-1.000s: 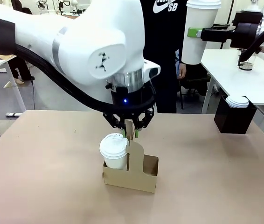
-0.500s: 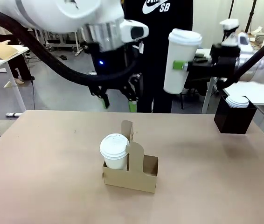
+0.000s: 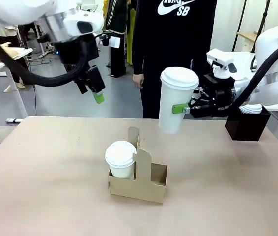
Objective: Pour a drink into a cup and package it in a carrier.
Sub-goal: Insert the held 600 ml Paper Cup into the Cup Carrier.
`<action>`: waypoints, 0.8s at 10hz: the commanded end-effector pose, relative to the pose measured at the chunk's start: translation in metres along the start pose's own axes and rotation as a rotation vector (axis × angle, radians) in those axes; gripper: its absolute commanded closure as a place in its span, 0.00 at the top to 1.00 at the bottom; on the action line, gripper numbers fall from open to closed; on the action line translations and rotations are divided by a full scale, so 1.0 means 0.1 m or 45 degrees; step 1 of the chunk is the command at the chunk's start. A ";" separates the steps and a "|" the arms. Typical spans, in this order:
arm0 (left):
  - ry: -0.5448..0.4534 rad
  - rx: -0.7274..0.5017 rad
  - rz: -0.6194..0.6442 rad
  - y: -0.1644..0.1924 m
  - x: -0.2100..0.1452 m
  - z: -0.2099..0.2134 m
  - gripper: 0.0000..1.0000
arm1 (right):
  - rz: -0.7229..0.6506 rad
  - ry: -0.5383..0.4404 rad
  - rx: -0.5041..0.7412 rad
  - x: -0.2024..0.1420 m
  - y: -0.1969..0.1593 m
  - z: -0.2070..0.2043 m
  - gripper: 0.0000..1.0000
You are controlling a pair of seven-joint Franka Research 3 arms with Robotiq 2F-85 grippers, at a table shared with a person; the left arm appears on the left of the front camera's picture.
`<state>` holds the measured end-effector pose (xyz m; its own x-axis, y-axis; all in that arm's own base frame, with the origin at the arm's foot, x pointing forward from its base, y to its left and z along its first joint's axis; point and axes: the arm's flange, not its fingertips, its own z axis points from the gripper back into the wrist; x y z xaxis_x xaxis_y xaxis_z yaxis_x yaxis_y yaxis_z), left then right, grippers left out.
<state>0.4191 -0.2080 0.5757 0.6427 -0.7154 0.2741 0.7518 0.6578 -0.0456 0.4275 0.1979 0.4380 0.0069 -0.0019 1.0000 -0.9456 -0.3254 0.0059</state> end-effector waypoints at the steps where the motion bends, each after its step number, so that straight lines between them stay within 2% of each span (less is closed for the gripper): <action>1: 0.061 0.008 0.013 -0.18 0.08 0.11 1.00 | 0.014 0.018 -0.036 0.04 -0.02 0.02 0.80; 3: 0.061 0.008 0.013 -0.18 0.08 0.11 1.00 | 0.014 0.018 -0.036 0.04 -0.02 0.02 0.80; 4: 0.015 -0.001 -0.003 -0.05 0.02 -0.02 1.00 | -0.004 0.004 -0.008 -0.02 -0.01 0.01 0.80; 5: -0.023 0.002 0.059 0.34 -0.26 -0.15 1.00 | -0.033 0.031 -0.093 -0.08 0.09 -0.07 0.80; 6: -0.082 -0.079 0.067 0.70 -0.50 -0.27 1.00 | -0.066 0.043 -0.142 -0.17 0.15 -0.19 0.80; 7: -0.142 -0.059 0.072 0.88 -0.64 -0.34 1.00 | -0.089 0.028 -0.150 -0.24 0.18 -0.28 0.80; 8: -0.211 -0.019 0.002 1.05 -0.77 -0.42 1.00 | -0.109 0.015 -0.162 -0.33 0.23 -0.38 0.80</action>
<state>0.4570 -0.0977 0.5200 0.6793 -0.6464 0.3474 0.7066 0.7039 -0.0719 0.4048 0.2127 0.4006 0.0713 0.0589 0.9957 -0.9683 -0.2355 0.0833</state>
